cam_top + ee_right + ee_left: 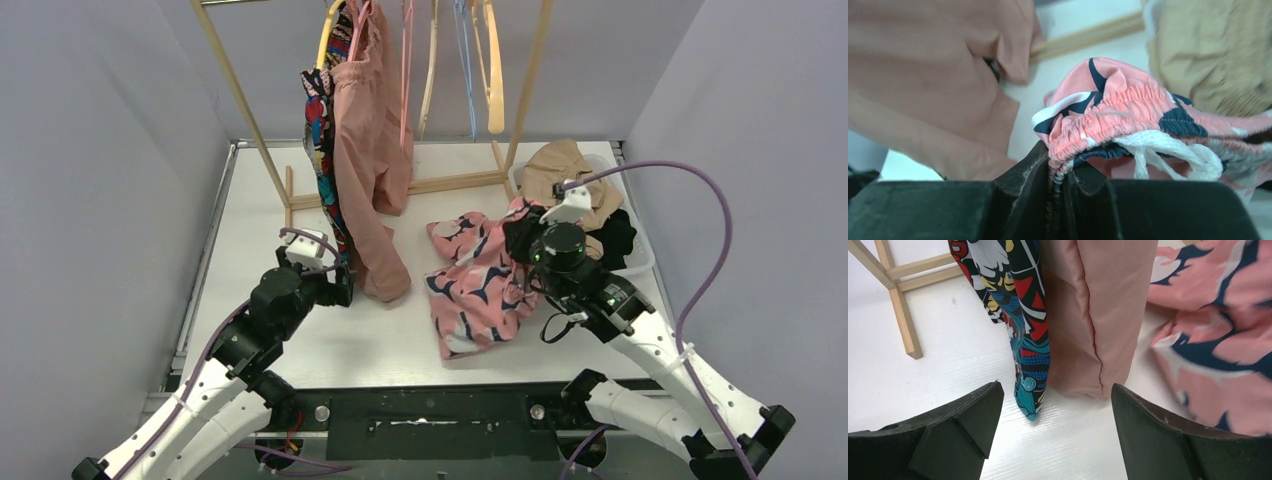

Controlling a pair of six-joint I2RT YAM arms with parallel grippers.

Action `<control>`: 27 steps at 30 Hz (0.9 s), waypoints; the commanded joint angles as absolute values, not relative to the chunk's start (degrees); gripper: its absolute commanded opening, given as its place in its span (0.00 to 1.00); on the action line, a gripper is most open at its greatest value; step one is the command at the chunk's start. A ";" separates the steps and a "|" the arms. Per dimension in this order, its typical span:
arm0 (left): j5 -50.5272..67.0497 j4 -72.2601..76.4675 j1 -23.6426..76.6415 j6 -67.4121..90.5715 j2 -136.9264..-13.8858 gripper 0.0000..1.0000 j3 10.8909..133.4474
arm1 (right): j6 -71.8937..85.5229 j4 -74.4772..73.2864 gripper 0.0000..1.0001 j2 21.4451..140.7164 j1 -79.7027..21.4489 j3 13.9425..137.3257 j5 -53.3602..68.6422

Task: Remove the shorts from the hanger
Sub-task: Pick up the shorts at the center of the board.

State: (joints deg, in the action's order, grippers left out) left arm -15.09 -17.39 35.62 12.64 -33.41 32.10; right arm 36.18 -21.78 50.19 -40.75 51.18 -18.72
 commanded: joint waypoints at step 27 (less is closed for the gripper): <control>-11.60 -15.42 34.16 11.61 -34.00 0.79 34.06 | 16.88 -40.81 0.01 75.52 -2.09 116.02 -16.38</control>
State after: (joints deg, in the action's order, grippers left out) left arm -13.63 -17.39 34.63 12.64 -34.41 32.10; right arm 18.55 -41.65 74.08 -4.71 108.75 -20.64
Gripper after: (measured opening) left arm 0.793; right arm 0.114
